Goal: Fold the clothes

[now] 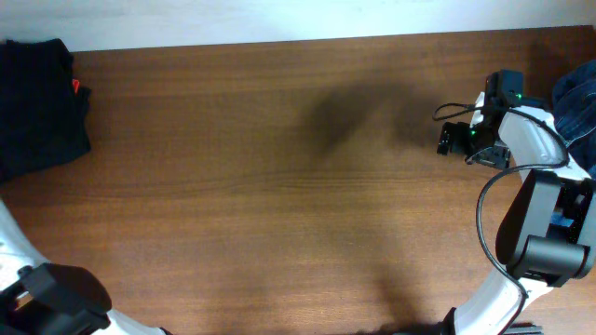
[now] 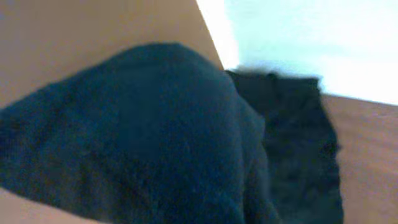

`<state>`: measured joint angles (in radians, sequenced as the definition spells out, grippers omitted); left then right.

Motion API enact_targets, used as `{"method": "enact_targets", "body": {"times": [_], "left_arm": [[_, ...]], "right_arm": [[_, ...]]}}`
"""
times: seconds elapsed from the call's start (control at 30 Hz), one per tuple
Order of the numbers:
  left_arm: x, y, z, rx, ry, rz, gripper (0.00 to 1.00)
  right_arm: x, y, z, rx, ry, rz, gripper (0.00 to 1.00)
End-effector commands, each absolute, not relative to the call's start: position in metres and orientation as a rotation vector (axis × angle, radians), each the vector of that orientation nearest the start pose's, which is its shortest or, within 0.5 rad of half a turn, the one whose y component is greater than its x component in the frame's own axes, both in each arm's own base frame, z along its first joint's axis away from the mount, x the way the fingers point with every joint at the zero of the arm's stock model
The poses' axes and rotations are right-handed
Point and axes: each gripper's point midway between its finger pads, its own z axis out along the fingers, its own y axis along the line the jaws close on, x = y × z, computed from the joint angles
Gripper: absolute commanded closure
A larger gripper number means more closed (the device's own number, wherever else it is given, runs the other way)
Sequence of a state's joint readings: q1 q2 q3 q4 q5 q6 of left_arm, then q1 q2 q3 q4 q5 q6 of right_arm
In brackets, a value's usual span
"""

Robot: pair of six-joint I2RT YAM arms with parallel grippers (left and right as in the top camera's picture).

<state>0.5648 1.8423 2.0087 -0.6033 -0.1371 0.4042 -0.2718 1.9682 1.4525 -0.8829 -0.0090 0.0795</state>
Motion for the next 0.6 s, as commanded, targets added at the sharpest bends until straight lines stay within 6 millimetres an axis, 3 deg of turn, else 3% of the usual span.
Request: {"method": "enact_targets", "body": {"times": [0.0,0.1,0.23,0.43,0.57], "left_arm": [[0.460,0.300,0.380,-0.057,2.044,0.820,1.00],[0.455,0.305,0.379,-0.222,2.027,0.765,0.91],[0.437,0.313,0.363,-0.515,2.036,0.695,0.99],[0.416,0.302,0.332,-0.767,2.106,0.561,0.99],[0.410,0.278,0.321,-0.705,2.210,0.482,1.00]], "right_arm": [[0.398,-0.110,0.057,0.525,2.889,-0.008,0.01],[0.398,-0.110,0.057,0.525,2.889,-0.008,0.01],[0.398,-0.110,0.057,0.526,2.889,-0.008,0.01],[0.398,-0.110,0.057,0.525,2.889,-0.008,0.01],[0.398,-0.110,0.057,0.525,2.889,-0.008,0.01]]}}
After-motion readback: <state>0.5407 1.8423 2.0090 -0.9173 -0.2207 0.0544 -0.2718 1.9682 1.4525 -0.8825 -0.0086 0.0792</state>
